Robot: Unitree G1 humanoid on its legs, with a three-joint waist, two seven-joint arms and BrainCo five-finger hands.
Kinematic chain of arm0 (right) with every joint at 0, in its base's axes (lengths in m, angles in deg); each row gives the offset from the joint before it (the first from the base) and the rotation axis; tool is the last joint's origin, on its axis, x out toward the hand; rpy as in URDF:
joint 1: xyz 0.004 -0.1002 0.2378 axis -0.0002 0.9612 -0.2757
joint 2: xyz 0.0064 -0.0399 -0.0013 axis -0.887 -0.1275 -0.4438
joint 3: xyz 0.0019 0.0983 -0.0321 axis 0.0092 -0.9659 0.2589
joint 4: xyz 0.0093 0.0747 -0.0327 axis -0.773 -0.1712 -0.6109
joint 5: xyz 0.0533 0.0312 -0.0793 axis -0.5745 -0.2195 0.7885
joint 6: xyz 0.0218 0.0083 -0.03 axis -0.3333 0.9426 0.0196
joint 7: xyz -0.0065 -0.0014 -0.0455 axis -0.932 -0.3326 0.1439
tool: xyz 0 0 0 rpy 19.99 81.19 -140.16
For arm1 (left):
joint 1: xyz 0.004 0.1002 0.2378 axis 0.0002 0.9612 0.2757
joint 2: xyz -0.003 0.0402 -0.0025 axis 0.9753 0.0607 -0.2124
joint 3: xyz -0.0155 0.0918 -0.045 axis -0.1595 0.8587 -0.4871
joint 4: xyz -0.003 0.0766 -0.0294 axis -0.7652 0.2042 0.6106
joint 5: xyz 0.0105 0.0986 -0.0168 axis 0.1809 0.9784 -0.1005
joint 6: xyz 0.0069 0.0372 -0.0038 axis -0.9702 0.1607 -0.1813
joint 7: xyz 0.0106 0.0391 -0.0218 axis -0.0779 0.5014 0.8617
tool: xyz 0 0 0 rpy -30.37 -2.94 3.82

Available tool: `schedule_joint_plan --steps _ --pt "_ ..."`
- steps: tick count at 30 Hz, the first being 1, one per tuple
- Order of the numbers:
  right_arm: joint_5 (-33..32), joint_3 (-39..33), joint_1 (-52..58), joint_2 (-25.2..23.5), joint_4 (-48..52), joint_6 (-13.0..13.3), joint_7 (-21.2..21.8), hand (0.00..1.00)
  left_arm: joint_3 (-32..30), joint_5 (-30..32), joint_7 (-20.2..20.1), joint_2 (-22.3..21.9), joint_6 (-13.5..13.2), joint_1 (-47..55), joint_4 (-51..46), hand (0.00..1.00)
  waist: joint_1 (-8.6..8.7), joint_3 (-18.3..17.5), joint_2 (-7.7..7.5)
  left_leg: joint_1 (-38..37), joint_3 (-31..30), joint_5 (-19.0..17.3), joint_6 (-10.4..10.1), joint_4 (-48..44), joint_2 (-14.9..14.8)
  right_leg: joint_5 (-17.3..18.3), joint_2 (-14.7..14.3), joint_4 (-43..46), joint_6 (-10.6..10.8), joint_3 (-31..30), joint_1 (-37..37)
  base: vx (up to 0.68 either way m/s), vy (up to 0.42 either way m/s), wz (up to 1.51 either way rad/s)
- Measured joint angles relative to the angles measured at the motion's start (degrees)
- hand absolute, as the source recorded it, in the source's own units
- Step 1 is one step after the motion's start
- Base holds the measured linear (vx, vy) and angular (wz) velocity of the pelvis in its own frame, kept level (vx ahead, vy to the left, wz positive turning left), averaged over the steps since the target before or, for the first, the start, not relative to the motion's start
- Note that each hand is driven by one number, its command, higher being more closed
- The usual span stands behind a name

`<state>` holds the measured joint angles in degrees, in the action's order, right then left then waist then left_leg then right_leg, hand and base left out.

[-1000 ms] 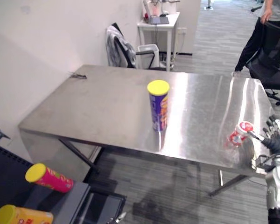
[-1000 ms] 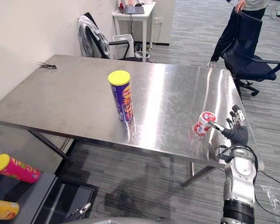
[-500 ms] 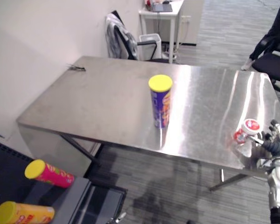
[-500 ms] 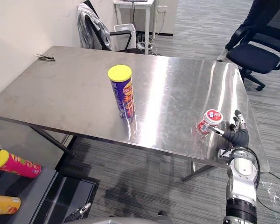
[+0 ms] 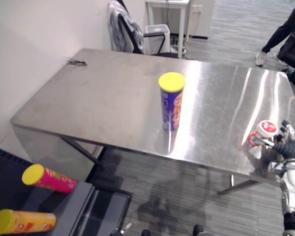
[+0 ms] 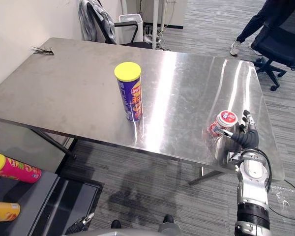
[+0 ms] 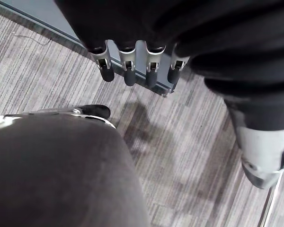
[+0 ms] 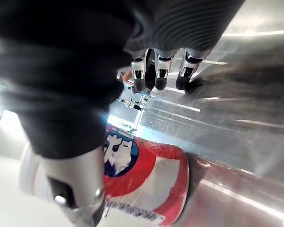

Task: Put the gum and the chips on the shelf.

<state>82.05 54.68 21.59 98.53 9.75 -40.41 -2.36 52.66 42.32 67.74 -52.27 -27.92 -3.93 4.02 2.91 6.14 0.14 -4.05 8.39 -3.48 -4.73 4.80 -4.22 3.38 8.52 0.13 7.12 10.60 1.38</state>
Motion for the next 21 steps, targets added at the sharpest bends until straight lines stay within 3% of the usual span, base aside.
schedule_joint_plan --steps 8,9,21 --pt "-0.05 1.14 -0.81 0.00 0.10 0.10 -0.01 0.00 -0.05 -0.03 -0.02 0.08 -0.09 -0.02 -0.08 0.00 0.04 0.52 -0.14 0.68 -1.20 0.35 0.21 0.05 0.08 0.00 0.08 0.00 0.00 0.82 -0.03 -0.01 -0.007 0.06" --pt "-0.06 1.26 -1.02 0.00 0.09 0.14 -0.01 1.00 -0.05 -0.06 -0.02 0.12 -0.08 -0.02 -0.08 0.00 0.04 0.57 -0.17 0.82 -1.29 0.42 0.25 0.05 0.10 0.00 0.11 -0.01 0.00 0.95 -0.11 -0.01 -0.009 0.06" --pt "-0.17 2.15 -2.02 -0.01 0.08 0.09 1.21 1.00 -0.04 -0.18 -0.02 0.16 -0.10 -0.02 -0.16 0.00 -0.07 0.94 -0.31 0.91 -1.59 0.47 0.32 0.10 0.31 -0.02 0.33 -0.01 0.00 1.36 -0.02 0.00 -0.001 0.00"
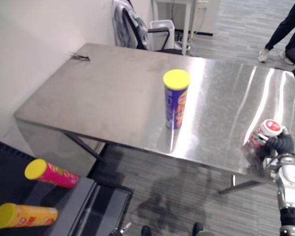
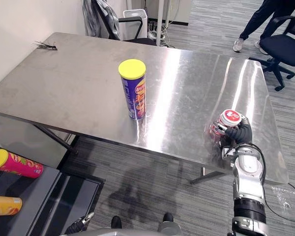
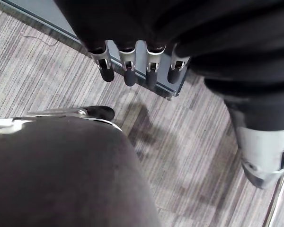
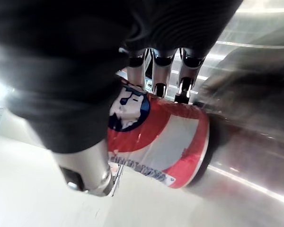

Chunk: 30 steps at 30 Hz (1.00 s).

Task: Put the gum and the chips on the shelf.

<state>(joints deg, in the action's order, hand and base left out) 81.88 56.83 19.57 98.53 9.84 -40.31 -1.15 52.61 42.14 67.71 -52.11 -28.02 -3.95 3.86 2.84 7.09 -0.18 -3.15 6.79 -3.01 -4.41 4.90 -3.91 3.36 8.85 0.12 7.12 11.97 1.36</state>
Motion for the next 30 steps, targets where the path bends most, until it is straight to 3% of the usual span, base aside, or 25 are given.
schedule_joint_plan --steps 7,12,15,17,20,24,27,28,30 --pt "-0.07 1.80 -0.89 -0.02 1.27 -0.43 0.27 1.00 -0.10 0.06 0.05 0.15 0.02 -0.07 -0.51 0.00 0.02 1.13 -0.30 -0.10 0.13 0.17 0.27 -0.06 0.12 -1.31 0.10 -0.20 -0.28 -0.09 0.09 0.00 0.000 0.00" --pt "-3.76 9.56 0.88 -1.01 16.09 -0.61 5.21 1.00 -1.83 0.06 0.16 -0.13 0.12 -0.12 -0.52 0.00 -0.11 1.31 -0.62 -1.15 0.02 0.23 0.39 -0.56 0.20 -1.79 0.30 -0.17 -0.27 -0.10 1.30 -0.01 -0.003 0.02" --pt "-9.24 15.11 2.82 -3.96 27.00 0.78 9.83 1.00 -2.47 0.05 0.16 -0.17 0.06 -0.41 -0.52 0.00 -0.80 1.29 -0.71 -1.31 -0.87 0.06 0.53 -1.24 0.11 -1.79 0.30 -0.08 -0.27 -0.06 2.03 -0.04 -0.021 0.09" --pt "-12.47 17.96 4.83 -6.16 29.93 1.03 12.56 1.00 -3.32 0.04 0.16 -0.29 0.05 -0.75 -0.50 0.00 -1.80 1.27 -0.75 -1.31 -1.10 0.07 0.53 -1.50 0.14 -1.79 0.37 -0.06 -0.28 -0.02 2.28 -0.08 -0.025 0.07" --pt "-13.38 24.11 8.72 -9.35 31.67 1.02 15.18 1.00 -4.61 0.03 0.60 -0.70 0.04 -0.66 -0.38 0.00 -1.96 1.23 -0.72 -1.49 -1.58 0.07 0.53 -2.06 0.21 -1.77 0.47 -0.06 -0.29 0.11 2.99 -0.06 -0.018 0.08" --pt "-8.79 30.73 14.37 -10.90 31.59 1.95 16.38 1.00 -5.57 -0.30 0.82 -0.90 -0.04 -0.74 0.32 0.00 -2.39 1.16 -0.69 -1.88 -1.53 0.17 0.52 -2.55 0.23 -1.73 0.39 -0.17 -0.26 0.09 3.59 -0.06 -0.025 0.00" --pt "-0.90 33.09 18.34 -10.83 31.43 2.42 15.85 1.00 -5.73 -0.32 1.50 -0.97 -0.05 -0.61 0.79 0.00 -2.73 0.25 -0.72 -2.08 -1.71 0.30 0.45 -2.82 0.24 -1.70 0.36 -0.35 -0.23 0.16 4.06 -0.06 -0.022 0.02" --pt "5.88 33.22 20.12 -10.79 31.11 4.37 14.13 1.00 -5.72 -0.29 1.92 -0.96 -0.11 -0.60 1.04 0.00 -2.91 -0.27 -0.81 -2.06 -1.98 0.54 0.45 -2.85 0.28 -1.68 0.37 -0.42 -0.23 0.25 4.17 -0.07 -0.023 0.06" --pt "11.12 33.24 22.23 -10.39 29.16 6.07 12.57 1.00 -5.68 -0.29 2.17 -0.96 -0.71 -0.59 2.00 0.00 -2.89 -0.91 -1.07 -2.08 -2.62 0.89 0.37 -2.75 0.32 -1.57 0.37 -0.59 -0.19 0.69 4.48 -0.07 -0.026 0.14"
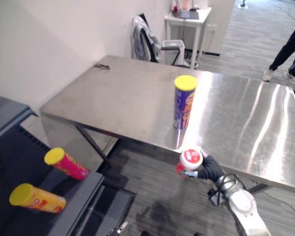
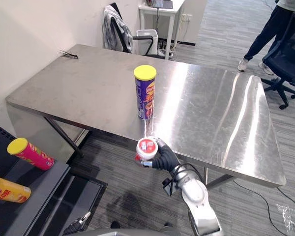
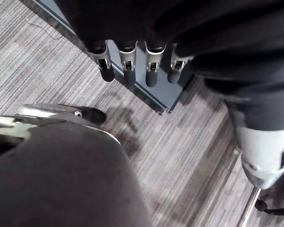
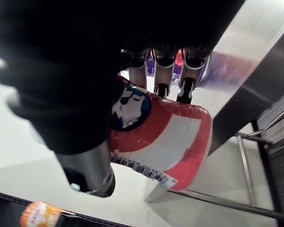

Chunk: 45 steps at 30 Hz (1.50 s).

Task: Put the gum and the chips on the shelf.

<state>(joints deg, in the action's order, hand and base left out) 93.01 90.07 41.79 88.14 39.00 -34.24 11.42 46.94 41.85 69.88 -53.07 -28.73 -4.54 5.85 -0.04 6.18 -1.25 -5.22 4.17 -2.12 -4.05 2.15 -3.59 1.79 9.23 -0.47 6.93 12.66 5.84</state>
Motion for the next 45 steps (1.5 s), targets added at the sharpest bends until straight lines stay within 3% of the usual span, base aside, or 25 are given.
schedule_joint_plan --steps 6,9,12,22,34,39,45 --pt "8.09 -0.43 5.21 0.37 -11.52 0.21 -2.75 1.00 0.73 -0.08 0.25 0.10 -0.29 0.47 0.85 0.00 0.01 -1.14 -0.17 -1.06 -0.76 2.09 -0.41 2.98 -0.10 0.71 -0.16 -0.19 0.04 0.50 0.26 -0.08 -0.032 0.09" --pt "9.81 -1.13 6.22 0.09 -20.48 -1.91 -2.93 1.00 1.85 -0.13 0.25 0.33 -0.24 0.58 0.91 0.00 0.05 -1.42 -0.02 -1.02 -1.01 2.33 -0.60 3.58 -0.09 0.87 -0.11 -0.07 -0.02 0.60 0.17 -0.05 -0.007 0.04" --pt "12.11 -1.88 7.20 -0.06 -20.98 -2.02 -2.99 1.00 2.45 -0.04 0.26 0.44 -0.21 0.63 0.92 0.00 0.16 -1.55 0.17 -0.95 -1.00 2.31 -0.65 3.60 -0.19 0.87 -0.23 -0.11 -0.03 0.55 0.14 -0.01 -0.001 0.00" --pt "6.85 -3.46 6.51 -1.87 -20.48 -1.98 -4.40 1.00 3.61 -0.04 0.23 0.54 -0.21 0.61 0.92 0.00 0.10 -1.92 0.49 -0.84 -0.30 2.19 -0.66 3.29 -0.91 0.36 -1.16 -0.38 -0.03 -0.19 -0.41 0.02 -0.001 -0.05" --pt "5.58 -7.50 7.10 -2.75 -19.85 -2.01 -5.03 1.00 3.43 -2.41 0.30 0.39 0.04 0.73 0.85 0.00 0.13 -1.45 1.02 1.15 -0.32 2.19 -0.77 2.97 -1.16 0.84 -1.21 1.24 -0.50 -0.40 -2.90 -0.01 -0.001 0.00" --pt "4.95 -10.67 7.09 -2.69 -19.60 -2.03 -5.03 1.00 3.45 -2.88 0.30 0.42 0.00 0.38 0.20 0.00 0.44 1.20 1.84 4.78 -1.27 -0.70 -1.44 -3.97 -1.74 5.05 -0.67 9.34 -1.19 -0.39 -6.62 -0.01 -0.023 0.06" --pt "4.52 -11.62 6.03 -2.08 -19.54 -2.08 -5.27 1.00 3.39 -9.38 0.57 -0.07 -0.10 0.41 -0.28 0.00 0.38 3.86 2.43 7.44 -2.75 -5.41 -2.87 -13.40 -2.82 12.02 0.03 21.14 -2.32 -0.13 -9.73 -0.02 -0.088 0.10"
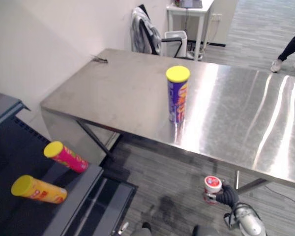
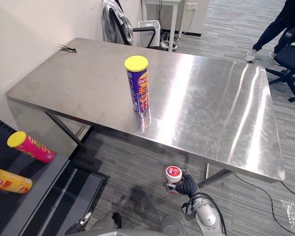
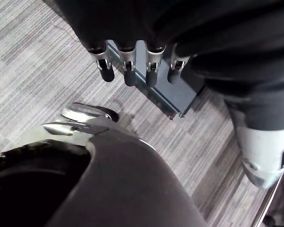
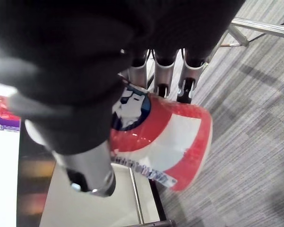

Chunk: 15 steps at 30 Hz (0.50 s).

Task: Put the gum and the chips on the shelf.

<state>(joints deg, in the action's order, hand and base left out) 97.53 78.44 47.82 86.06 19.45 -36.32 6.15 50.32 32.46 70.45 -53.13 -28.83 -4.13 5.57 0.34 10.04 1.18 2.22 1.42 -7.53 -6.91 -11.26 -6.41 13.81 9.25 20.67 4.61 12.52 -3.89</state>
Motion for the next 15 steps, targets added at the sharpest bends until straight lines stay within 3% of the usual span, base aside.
schedule_joint_plan --steps 9,13,15 --pt "-6.20 -2.82 0.04 0.35 3.94 -1.33 -0.25 1.00 0.25 -3.00 0.13 0.61 -0.27 -0.01 -1.99 0.00 0.45 2.64 -1.75 8.16 -8.16 -4.56 -1.60 -13.97 3.37 11.37 6.29 19.45 -1.31 6.41 -4.36 -0.04 -0.101 0.47" --pt "-6.78 -4.04 0.18 1.56 4.81 -1.36 0.19 1.00 0.25 -4.11 0.00 0.67 -0.25 0.00 -2.98 0.00 -0.48 3.15 -2.14 11.46 -12.78 -4.06 -2.48 -15.81 5.46 14.26 9.04 23.96 -1.80 10.86 -4.80 -0.11 -0.114 0.73" --pt "-7.44 -4.88 -0.02 2.28 4.92 -1.67 0.16 1.00 0.39 -4.23 -0.50 0.95 -0.23 0.04 -3.96 0.00 -0.85 3.89 -2.66 11.68 -16.56 -1.64 -3.16 -13.85 7.23 15.49 10.97 25.43 -2.24 14.94 -3.47 -0.12 -0.150 0.93"
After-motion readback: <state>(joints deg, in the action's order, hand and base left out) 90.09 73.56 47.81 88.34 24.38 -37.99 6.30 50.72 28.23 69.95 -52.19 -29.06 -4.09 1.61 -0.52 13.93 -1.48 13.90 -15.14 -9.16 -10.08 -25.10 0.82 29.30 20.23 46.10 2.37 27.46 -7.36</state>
